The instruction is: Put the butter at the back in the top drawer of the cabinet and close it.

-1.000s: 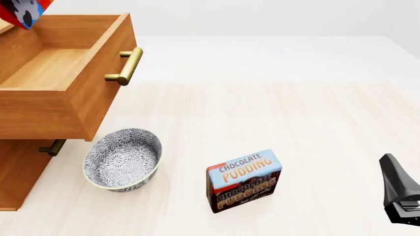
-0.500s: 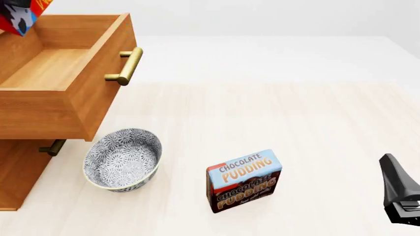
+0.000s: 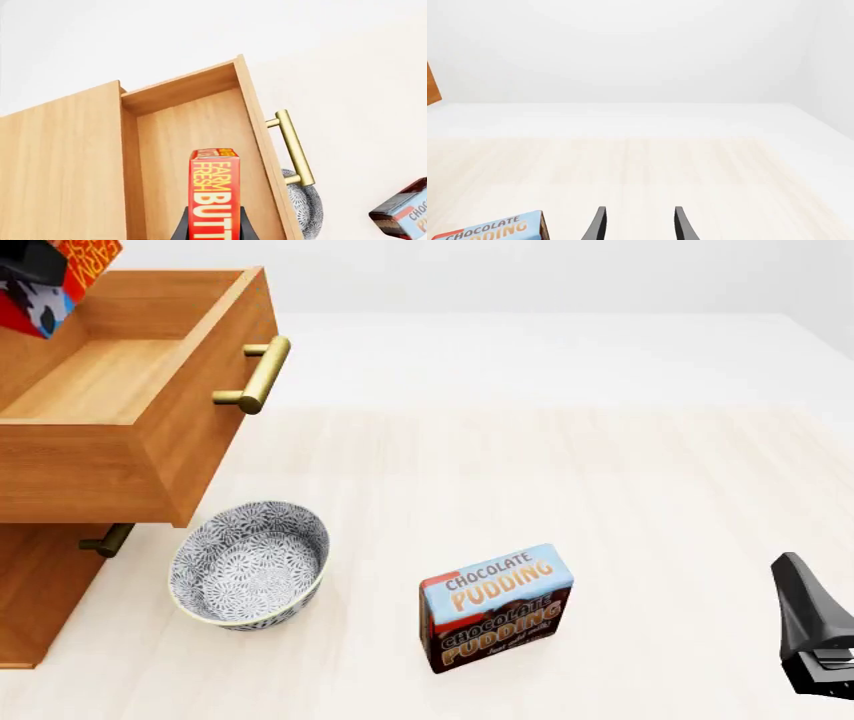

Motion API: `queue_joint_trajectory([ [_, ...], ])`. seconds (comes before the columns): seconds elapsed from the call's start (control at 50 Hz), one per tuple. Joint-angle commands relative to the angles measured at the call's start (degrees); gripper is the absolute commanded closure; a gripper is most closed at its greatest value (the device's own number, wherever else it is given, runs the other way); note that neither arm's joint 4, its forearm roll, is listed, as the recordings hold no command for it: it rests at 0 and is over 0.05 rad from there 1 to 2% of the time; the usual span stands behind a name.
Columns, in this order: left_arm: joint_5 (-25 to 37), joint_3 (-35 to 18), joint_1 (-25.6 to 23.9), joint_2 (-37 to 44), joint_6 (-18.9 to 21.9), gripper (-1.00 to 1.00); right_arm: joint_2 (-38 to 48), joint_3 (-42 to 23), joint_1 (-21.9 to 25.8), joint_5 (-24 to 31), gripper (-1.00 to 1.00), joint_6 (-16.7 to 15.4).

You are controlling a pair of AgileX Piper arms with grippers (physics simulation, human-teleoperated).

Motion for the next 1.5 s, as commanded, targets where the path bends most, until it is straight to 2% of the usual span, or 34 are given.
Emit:
queue_joint_trajectory([
  [0.02,-1.8,1.5,0.9,0.0,0.7,1.0,0.0,0.0,0.0,0.0,-1.0,0.0],
  [0.12,-3.2,3.6,1.1,0.1,0.8,1.0,0.0,0.0,0.0,0.0,-1.0,0.0],
  [0.6,-5.5,4.8,4.0,2.1,0.5,1.0,0.0,0.0,0.0,0.0,-1.0,0.0],
  [0.96,-7.8,8.8,6.3,2.1,1.6,1.0,0.0,0.0,0.0,0.0,-1.0,0.0],
  [1.5,-9.0,9.5,6.9,3.6,1.9,1.0,0.0,0.0,0.0,0.0,-1.0,0.0],
])
